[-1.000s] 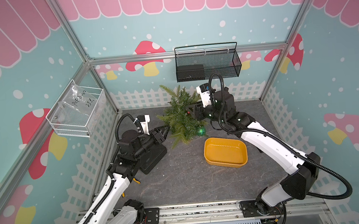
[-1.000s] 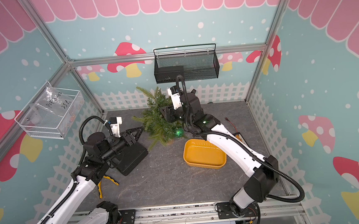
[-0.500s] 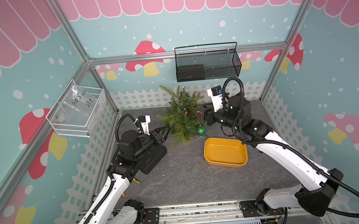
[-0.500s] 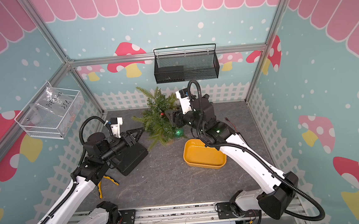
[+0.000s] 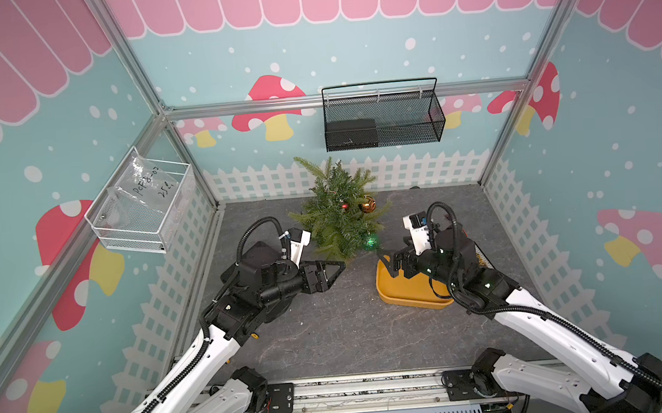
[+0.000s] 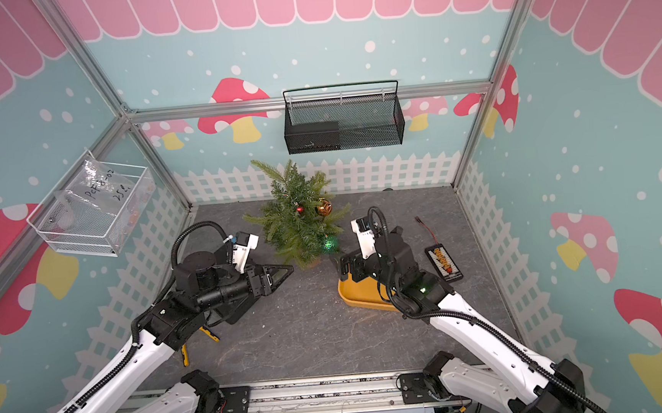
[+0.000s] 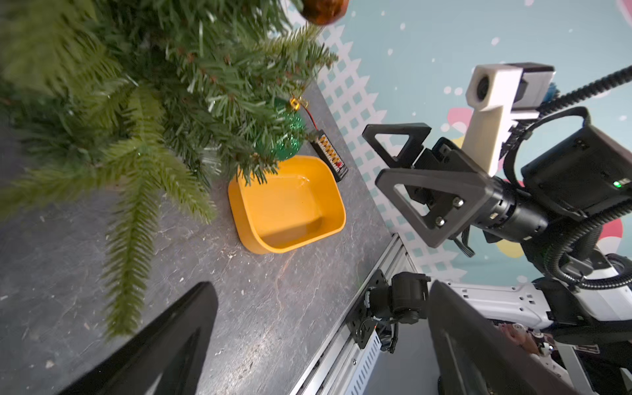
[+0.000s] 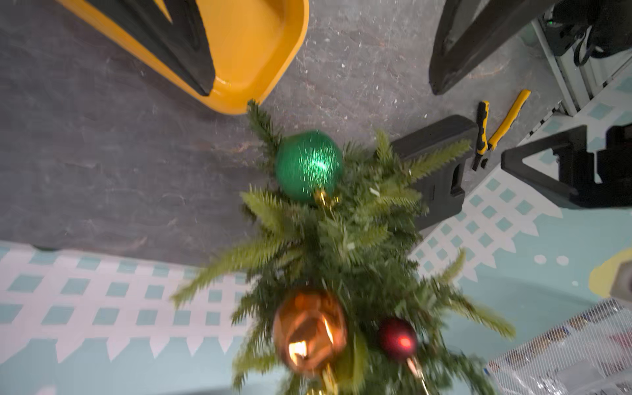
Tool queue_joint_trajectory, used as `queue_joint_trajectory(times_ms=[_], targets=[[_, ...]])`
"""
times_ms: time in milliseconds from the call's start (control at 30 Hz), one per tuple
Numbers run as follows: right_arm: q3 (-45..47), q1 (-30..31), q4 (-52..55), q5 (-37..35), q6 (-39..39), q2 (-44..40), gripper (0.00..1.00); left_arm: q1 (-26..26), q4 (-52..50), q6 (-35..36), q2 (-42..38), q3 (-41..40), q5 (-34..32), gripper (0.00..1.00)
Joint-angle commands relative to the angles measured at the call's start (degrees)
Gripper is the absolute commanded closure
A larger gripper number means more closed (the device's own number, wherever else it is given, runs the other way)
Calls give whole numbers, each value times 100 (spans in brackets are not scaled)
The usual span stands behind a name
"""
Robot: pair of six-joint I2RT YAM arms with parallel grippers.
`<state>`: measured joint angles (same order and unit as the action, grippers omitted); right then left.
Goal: Decorate the small christmas tree with ornaments
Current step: Reset both arms
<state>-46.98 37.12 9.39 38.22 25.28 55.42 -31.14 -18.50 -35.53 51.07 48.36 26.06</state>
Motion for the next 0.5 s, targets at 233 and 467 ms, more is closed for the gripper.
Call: queue_joint_trajectory(times_ms=[233, 467], targets=[[1891, -21, -351, -958, 747, -1453, 1, -143, -1173, -123, -997, -1055, -1850, 1], [2066, -136, -51, -3995, 885, -2174, 0, 67, -1421, -291, -1314, -1443, -3509, 1]])
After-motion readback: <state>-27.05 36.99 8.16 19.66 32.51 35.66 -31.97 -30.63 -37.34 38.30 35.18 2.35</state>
